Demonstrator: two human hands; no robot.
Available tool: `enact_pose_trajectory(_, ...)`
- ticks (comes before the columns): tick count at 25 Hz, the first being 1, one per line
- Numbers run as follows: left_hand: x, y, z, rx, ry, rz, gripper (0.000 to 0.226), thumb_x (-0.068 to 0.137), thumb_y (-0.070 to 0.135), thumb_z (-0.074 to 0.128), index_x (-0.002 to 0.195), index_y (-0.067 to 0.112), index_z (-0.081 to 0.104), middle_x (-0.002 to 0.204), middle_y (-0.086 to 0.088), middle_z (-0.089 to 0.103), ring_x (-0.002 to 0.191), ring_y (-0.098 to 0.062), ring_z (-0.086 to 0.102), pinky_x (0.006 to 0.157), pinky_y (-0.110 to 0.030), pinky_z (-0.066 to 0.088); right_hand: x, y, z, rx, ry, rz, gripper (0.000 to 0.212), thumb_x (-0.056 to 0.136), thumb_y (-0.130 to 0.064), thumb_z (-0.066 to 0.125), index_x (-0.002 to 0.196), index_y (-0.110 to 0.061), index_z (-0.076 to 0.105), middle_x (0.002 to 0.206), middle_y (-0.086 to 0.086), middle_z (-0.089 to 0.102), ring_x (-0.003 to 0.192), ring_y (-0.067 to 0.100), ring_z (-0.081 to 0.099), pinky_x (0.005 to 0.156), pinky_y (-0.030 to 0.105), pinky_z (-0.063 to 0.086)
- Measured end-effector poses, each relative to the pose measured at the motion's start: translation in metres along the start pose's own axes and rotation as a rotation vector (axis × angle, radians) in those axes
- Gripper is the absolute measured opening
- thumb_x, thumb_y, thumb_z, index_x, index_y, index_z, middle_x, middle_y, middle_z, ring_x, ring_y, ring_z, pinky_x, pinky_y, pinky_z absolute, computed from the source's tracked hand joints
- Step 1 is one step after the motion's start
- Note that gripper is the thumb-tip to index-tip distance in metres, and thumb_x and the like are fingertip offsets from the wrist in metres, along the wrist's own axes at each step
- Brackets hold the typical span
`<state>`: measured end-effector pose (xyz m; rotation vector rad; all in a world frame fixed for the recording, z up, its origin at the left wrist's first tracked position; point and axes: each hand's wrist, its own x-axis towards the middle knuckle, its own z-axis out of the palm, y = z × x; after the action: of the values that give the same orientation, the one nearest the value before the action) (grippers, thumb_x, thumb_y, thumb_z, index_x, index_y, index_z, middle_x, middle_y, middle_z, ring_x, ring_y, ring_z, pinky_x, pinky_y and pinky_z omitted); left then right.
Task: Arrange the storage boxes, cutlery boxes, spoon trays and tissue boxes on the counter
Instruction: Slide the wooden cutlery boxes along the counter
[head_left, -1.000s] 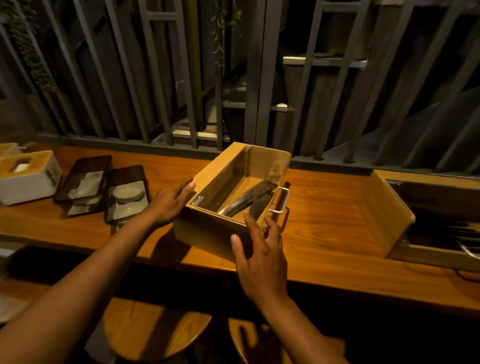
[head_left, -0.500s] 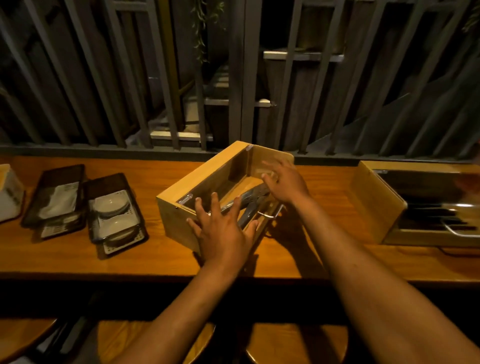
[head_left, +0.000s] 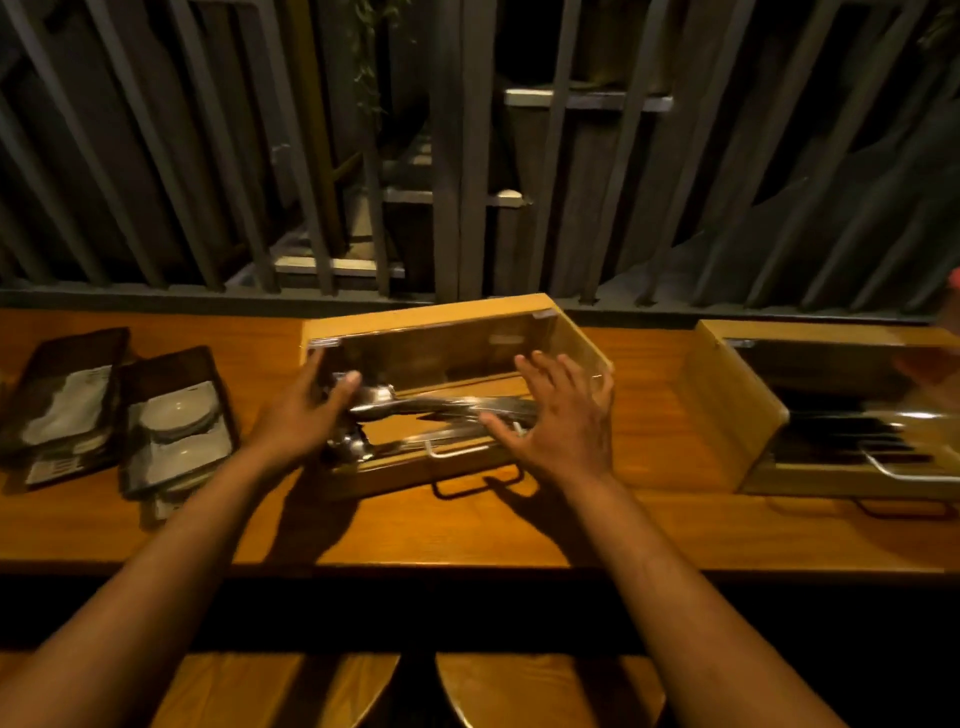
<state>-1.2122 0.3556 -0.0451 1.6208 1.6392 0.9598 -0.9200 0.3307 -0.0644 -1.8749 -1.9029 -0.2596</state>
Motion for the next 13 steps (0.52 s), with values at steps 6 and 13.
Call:
enact_pose_trajectory(6,0.031,0.02,0.017,-0.105,-0.159,-0.029,0.08,0.076,0.057,0.061,0.146,0.05,0.024,0.146,-0.01,0.044,0.127,-0.03,0.048,0.097,-0.051,0.044,-0.027,0.027,-0.009,-0.014,0.095,0.067,0.073,0.08,-0.074,0.043,0.142,-0.035,0.043,0.146,-0.003,0.047,0.136,0.024,0.037,0.113,0.06,0.019)
enact_pose_trajectory(13,0.042,0.052,0.081,-0.107,-0.225,0.047,0.074,0.085,0.047,0.063,0.148,0.043,0.024,0.156,-0.006,0.032,0.137,-0.031,0.037,0.106,-0.056,0.038,-0.044,0.097,-0.024,-0.079,0.189,0.097,0.066,0.082,-0.067,0.052,0.14,-0.035,0.047,0.14,-0.003,0.051,0.13,0.022,0.042,0.115,0.056,0.018)
